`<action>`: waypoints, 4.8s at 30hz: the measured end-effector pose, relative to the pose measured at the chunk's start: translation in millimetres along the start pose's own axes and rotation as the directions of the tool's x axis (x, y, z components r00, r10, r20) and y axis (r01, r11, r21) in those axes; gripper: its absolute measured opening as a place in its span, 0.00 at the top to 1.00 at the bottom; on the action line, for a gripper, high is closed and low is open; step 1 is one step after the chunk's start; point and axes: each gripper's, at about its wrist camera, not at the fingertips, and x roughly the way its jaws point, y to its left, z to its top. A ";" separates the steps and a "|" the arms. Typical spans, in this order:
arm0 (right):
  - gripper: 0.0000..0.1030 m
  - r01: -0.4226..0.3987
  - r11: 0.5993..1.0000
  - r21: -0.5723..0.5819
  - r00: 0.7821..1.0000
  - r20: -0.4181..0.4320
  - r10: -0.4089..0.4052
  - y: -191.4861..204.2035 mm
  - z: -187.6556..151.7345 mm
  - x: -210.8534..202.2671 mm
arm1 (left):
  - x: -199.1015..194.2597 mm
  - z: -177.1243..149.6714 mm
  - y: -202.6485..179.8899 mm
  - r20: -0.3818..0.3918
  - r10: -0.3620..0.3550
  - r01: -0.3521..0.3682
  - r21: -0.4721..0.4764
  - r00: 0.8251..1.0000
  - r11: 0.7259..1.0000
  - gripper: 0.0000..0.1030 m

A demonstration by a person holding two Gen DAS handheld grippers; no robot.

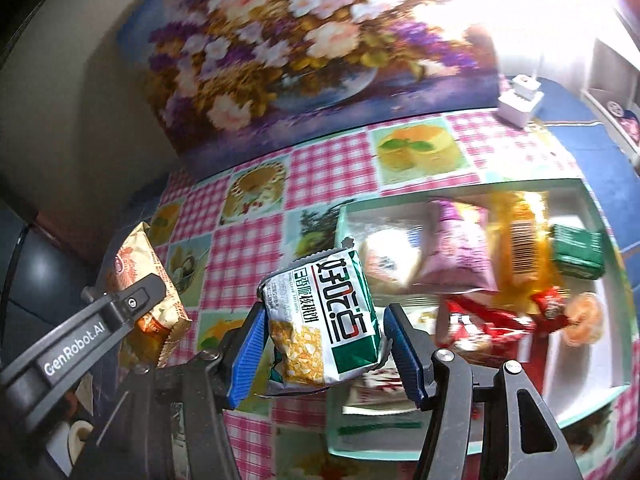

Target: Organize snacks

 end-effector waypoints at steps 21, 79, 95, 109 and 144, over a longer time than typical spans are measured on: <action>0.40 0.102 0.976 0.192 0.989 0.082 -0.119 -95.4 25.1 -41.9 | -11.3 -15.3 -92.1 0.047 -0.033 0.026 0.154 0.998 0.988 0.63; 0.38 0.243 0.934 0.263 0.970 -0.046 -0.239 -140.1 14.4 -10.9 | 42.3 -48.5 -138.1 -0.173 -0.138 0.181 0.270 0.975 0.946 0.62; 0.38 0.238 0.938 0.254 0.971 -0.036 -0.237 -136.6 15.1 -13.1 | 28.3 -40.1 -125.5 -0.140 -0.157 0.186 0.222 0.978 0.957 0.54; 0.38 0.235 0.949 0.212 0.972 -0.053 -0.229 -127.0 15.0 -6.0 | 32.6 -28.5 -85.7 -0.099 -0.042 0.053 0.104 0.994 0.993 0.25; 0.00 0.253 0.956 0.148 0.967 -0.012 -0.254 -124.6 17.5 -4.4 | 65.2 -29.9 -56.9 -0.139 0.107 -0.106 0.014 0.984 0.994 0.04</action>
